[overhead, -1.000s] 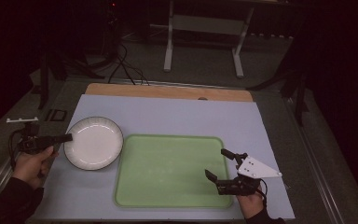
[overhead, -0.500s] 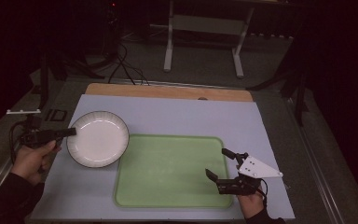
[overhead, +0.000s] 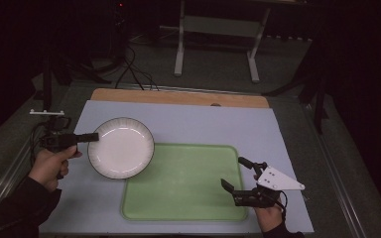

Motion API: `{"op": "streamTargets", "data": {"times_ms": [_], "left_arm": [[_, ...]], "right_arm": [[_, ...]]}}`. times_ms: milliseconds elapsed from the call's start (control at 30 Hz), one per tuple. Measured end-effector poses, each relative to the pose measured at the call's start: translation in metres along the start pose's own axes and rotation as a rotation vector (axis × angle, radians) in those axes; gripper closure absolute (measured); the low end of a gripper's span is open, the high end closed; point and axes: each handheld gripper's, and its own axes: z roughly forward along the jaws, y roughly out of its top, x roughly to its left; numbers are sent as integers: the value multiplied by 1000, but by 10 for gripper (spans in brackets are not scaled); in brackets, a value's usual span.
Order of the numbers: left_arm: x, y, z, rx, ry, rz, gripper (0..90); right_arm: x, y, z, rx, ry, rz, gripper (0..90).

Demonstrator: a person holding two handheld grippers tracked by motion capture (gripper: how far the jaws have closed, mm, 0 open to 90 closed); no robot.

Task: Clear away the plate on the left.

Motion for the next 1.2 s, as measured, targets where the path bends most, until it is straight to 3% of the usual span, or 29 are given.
{"op": "streamTargets", "data": {"times_ms": [200,367,800,1200], "left_arm": [[-10,3,9,9,-3,20,842],[-17,7,17,30,-36,24,842],[-45,11,40,60,-76,96,841],[-67,10,61,98,-120,135,840]], "right_arm": [[-1,1,-2,-8,-5,2,132],[-1,1,-3,-16,-7,-1,132],[-1,2,-7,-39,-14,-9,132],[-1,3,-11,-66,-31,-14,132]]}}
